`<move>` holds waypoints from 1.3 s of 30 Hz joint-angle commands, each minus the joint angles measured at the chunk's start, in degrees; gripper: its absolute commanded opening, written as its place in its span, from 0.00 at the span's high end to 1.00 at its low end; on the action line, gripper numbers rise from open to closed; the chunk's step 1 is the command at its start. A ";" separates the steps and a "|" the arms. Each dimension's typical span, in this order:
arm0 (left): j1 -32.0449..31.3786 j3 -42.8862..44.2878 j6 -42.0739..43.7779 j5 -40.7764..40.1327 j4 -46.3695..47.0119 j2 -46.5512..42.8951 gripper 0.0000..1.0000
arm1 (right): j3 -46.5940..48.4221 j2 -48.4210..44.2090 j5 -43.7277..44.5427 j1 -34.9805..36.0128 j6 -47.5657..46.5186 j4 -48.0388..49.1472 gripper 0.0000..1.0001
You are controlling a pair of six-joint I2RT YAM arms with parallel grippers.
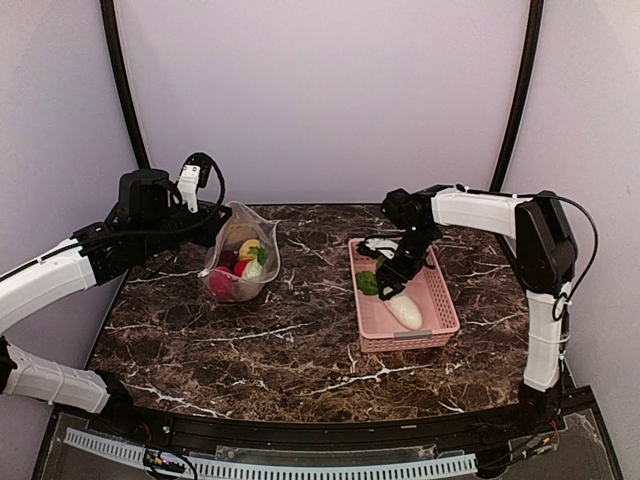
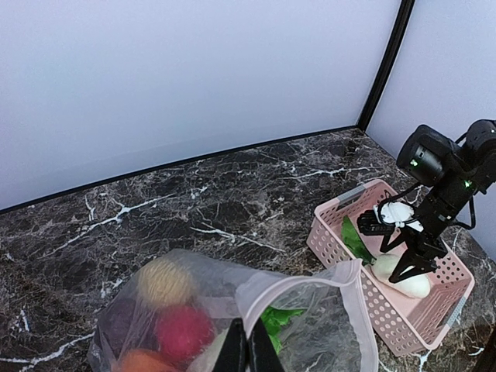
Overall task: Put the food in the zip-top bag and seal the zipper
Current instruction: Pick up the fake vegetable from the bin.
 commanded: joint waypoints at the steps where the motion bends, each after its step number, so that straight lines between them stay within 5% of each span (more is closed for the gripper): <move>1: 0.26 1.35 -0.16 0.43 -0.17 -0.97 0.99 | 0.53 1.08 2.97 -1.18 2.07 -0.79 0.30; 21: 0.26 1.43 -0.07 0.40 -0.32 -1.08 0.99 | 0.28 4.74 -0.87 -2.15 3.56 -1.72 0.32; 39: 0.27 0.12 0.72 -1.33 1.75 -0.24 0.99 | 0.88 -3.90 -5.91 -4.59 1.56 -4.47 0.56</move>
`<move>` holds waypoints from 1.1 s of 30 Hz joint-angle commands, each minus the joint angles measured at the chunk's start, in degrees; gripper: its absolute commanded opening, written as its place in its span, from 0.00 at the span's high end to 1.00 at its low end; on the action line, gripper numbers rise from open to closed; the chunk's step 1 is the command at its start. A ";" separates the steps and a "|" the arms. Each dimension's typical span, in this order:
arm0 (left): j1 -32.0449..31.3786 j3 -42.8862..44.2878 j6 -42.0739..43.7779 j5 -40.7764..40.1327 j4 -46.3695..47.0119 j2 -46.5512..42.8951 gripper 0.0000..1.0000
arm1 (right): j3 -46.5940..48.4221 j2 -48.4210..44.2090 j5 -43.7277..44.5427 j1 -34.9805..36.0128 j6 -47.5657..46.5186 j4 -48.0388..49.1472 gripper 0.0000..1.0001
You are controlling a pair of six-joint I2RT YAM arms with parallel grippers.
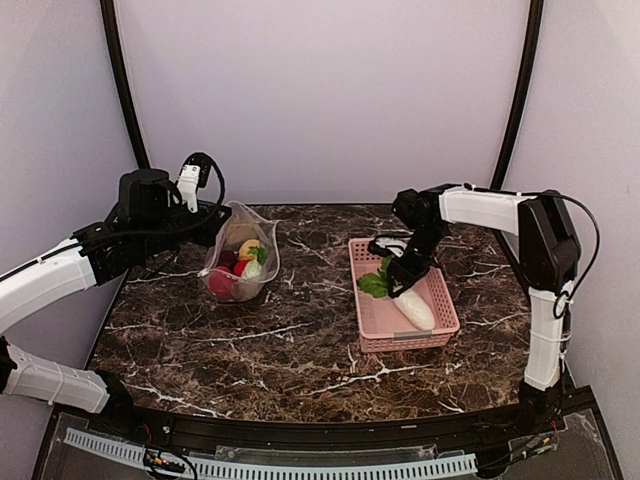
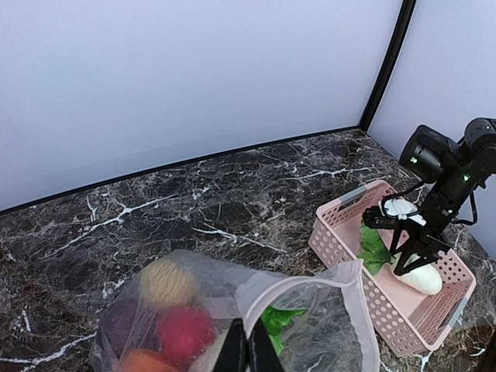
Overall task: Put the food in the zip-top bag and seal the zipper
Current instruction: Pick up the fake vegetable from the bin, then place the fake vegetable in the zipper food storage bag.
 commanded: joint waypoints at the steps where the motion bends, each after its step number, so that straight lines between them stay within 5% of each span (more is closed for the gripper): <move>1: 0.24 0.26 0.22 -1.07 1.80 0.22 0.99 | 1.92 -6.49 -3.89 -1.79 -1.08 -2.56 0.56; 16: -0.59 8.84 -14.08 0.53 -1.94 3.50 0.99 | 13.77 -15.30 -21.41 -2.63 -1.95 5.06 0.62; 23: -2.66 15.77 -16.47 -0.96 -7.36 8.23 0.99 | 17.84 -16.91 -37.54 -1.14 5.00 18.74 0.62; 33: -3.33 20.22 -18.00 -1.31 -10.07 13.38 0.99 | 17.50 -16.93 -42.79 4.23 12.82 34.10 0.62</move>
